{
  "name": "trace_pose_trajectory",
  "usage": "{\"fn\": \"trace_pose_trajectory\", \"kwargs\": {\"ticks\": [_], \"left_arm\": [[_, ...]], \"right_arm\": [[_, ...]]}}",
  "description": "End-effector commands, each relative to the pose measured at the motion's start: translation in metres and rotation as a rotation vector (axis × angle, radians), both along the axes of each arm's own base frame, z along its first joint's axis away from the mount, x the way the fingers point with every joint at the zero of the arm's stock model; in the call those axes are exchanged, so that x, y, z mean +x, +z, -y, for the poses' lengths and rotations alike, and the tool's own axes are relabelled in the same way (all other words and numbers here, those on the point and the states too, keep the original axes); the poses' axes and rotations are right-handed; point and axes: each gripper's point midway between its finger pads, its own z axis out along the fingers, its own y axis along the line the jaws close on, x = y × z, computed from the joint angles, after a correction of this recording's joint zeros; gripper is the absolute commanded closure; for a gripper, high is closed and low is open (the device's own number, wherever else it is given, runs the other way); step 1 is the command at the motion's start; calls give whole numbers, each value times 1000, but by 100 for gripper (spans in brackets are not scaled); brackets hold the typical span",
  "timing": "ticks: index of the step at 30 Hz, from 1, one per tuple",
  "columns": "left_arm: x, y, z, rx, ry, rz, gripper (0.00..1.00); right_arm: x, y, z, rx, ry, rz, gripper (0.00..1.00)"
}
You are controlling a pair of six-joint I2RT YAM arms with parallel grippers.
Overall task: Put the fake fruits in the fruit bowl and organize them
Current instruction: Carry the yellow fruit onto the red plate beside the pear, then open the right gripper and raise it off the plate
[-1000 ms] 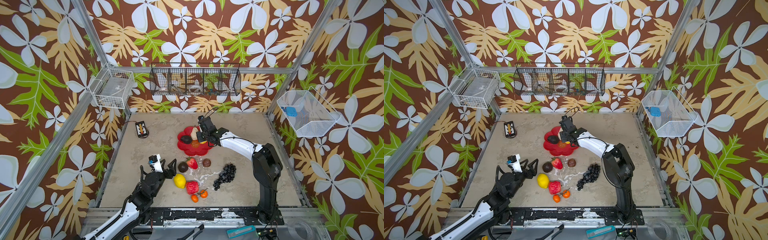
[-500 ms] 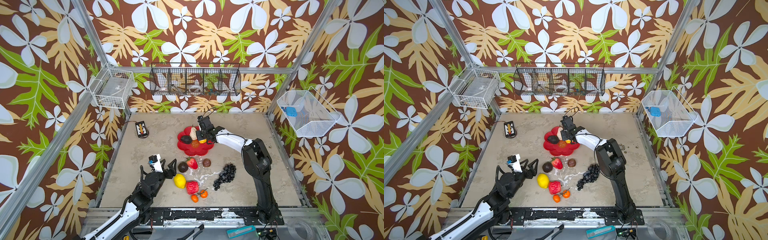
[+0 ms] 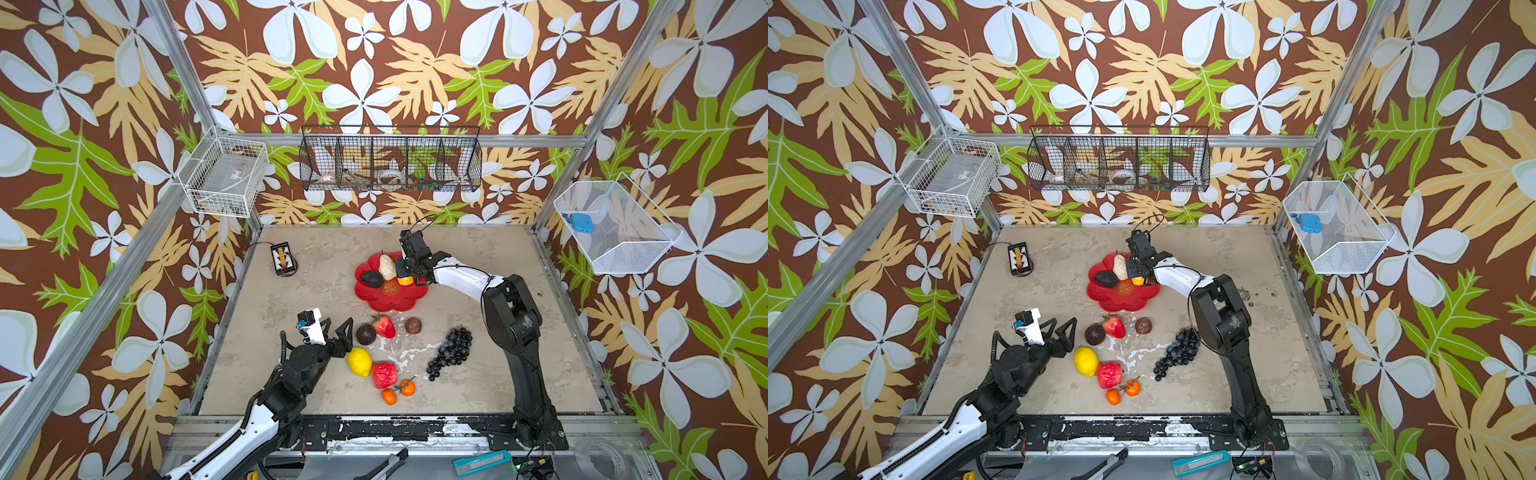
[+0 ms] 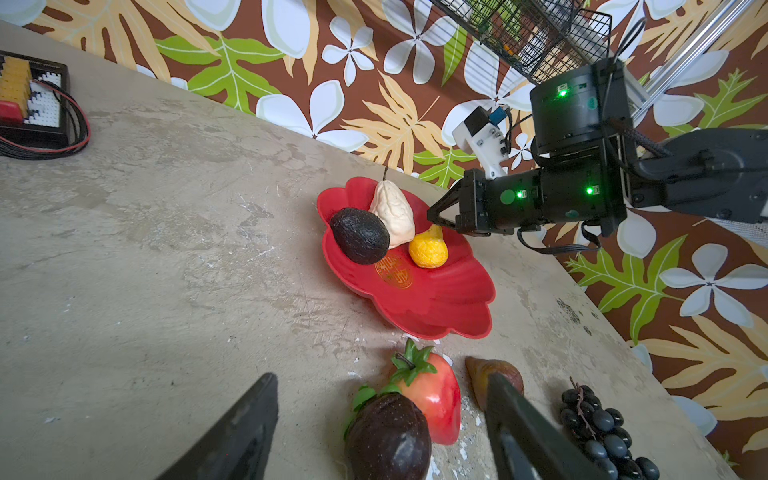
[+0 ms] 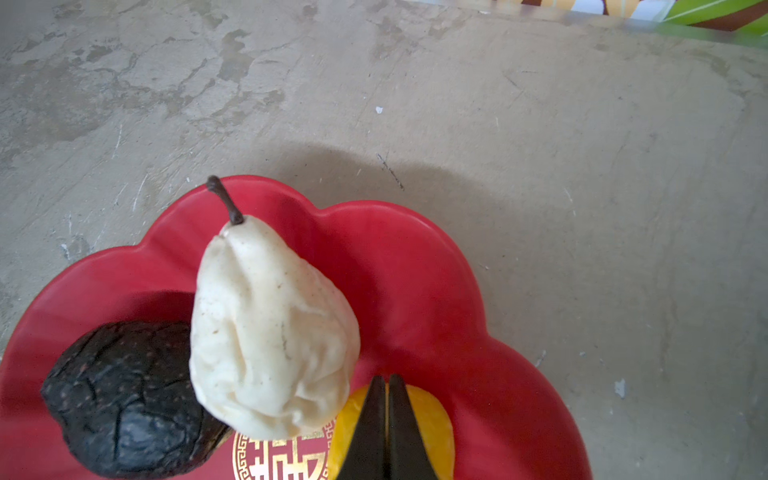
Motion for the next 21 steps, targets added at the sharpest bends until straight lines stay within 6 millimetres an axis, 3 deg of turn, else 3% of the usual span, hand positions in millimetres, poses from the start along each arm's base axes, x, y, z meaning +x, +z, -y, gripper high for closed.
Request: {"fn": "trace_pose_trajectory", "kwargs": {"ticks": [1,21], "left_arm": [[1,7,0,-23,2,17,21],[1,7,0,-23,2,17,21]], "right_arm": [[1,-4,4,-20,-18,-8,92],[-4,12,-7,17,53,-3,62]]}}
